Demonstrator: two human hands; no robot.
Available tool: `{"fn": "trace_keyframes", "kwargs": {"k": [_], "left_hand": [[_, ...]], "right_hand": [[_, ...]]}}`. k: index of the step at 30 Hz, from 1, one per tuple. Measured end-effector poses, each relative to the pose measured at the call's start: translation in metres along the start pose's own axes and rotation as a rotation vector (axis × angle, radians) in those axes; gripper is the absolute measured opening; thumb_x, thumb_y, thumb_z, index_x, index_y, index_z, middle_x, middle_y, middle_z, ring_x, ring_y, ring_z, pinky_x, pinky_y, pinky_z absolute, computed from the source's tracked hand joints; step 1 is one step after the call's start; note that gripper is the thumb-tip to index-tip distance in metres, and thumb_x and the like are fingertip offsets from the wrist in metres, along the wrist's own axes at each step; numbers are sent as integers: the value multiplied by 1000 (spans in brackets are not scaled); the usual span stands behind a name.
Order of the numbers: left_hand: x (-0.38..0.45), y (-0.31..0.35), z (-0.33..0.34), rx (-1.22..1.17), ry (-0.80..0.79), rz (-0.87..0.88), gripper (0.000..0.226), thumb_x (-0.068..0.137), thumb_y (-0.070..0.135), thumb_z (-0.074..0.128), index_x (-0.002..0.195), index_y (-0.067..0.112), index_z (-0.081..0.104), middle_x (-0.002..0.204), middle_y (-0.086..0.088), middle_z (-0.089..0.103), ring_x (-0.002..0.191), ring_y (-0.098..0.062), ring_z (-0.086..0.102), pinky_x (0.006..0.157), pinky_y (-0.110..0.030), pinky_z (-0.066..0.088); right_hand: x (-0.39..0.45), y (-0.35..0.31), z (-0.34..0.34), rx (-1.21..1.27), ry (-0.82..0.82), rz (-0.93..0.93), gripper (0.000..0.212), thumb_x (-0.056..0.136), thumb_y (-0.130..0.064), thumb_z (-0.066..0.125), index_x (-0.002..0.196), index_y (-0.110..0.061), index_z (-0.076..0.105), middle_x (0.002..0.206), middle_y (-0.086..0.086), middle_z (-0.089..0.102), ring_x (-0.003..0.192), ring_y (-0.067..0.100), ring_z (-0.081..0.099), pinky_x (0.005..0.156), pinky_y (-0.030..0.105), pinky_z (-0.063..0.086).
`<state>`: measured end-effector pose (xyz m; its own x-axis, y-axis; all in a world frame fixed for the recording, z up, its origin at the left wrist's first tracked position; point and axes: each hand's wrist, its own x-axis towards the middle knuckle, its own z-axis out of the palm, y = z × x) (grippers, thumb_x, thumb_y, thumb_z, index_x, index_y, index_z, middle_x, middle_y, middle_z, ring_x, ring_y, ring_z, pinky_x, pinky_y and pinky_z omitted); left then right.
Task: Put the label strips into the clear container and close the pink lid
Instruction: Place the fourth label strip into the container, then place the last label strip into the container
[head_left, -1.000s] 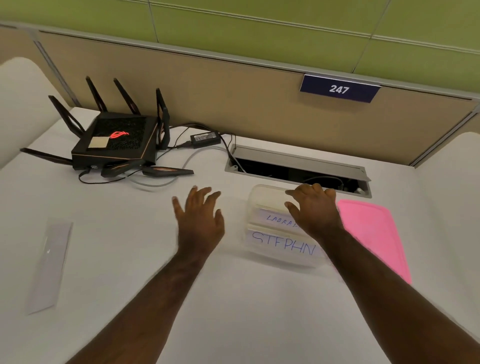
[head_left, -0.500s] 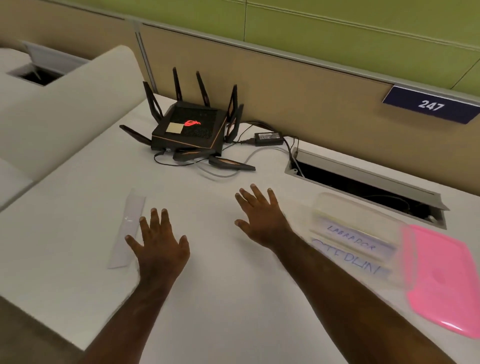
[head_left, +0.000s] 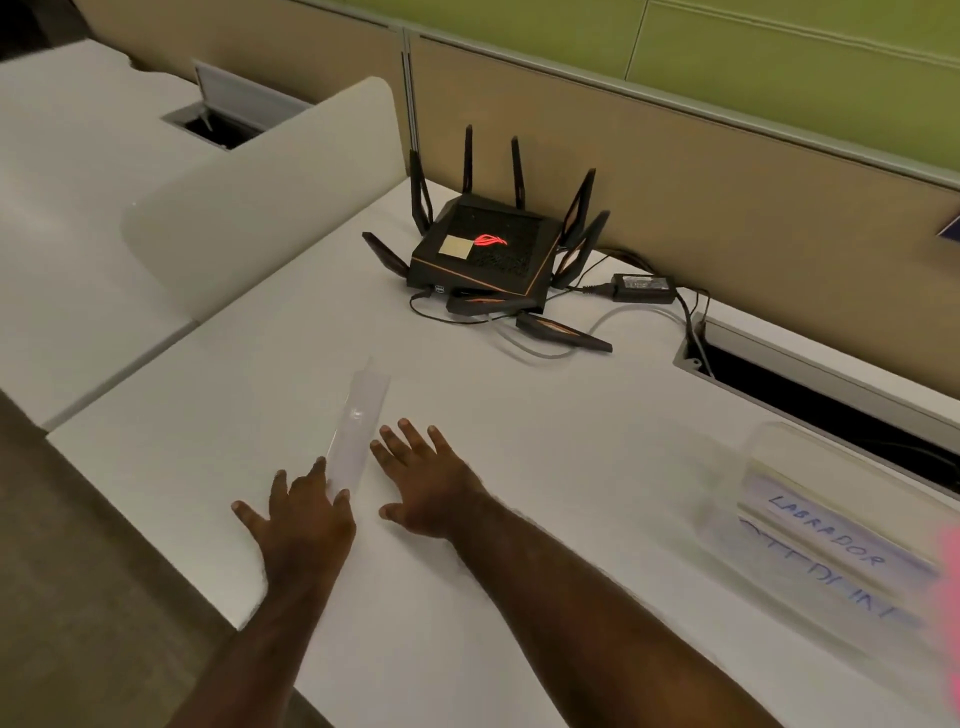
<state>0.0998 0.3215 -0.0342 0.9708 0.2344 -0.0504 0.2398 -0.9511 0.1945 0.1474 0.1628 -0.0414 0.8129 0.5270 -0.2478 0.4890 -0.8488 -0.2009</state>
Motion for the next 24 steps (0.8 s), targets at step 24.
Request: {"fn": "trace_keyframes", "kwargs": {"k": [24], "left_hand": [[15, 83, -80, -972, -734, 145, 26, 92, 5, 53, 102, 17, 74, 83, -5, 73, 102, -19, 65, 100, -33, 37]], "right_hand": [[-118, 139, -35, 54, 500, 228, 67, 84, -16, 70, 142, -31, 39, 153, -2, 38, 146, 22, 25, 113, 49, 26]]}}
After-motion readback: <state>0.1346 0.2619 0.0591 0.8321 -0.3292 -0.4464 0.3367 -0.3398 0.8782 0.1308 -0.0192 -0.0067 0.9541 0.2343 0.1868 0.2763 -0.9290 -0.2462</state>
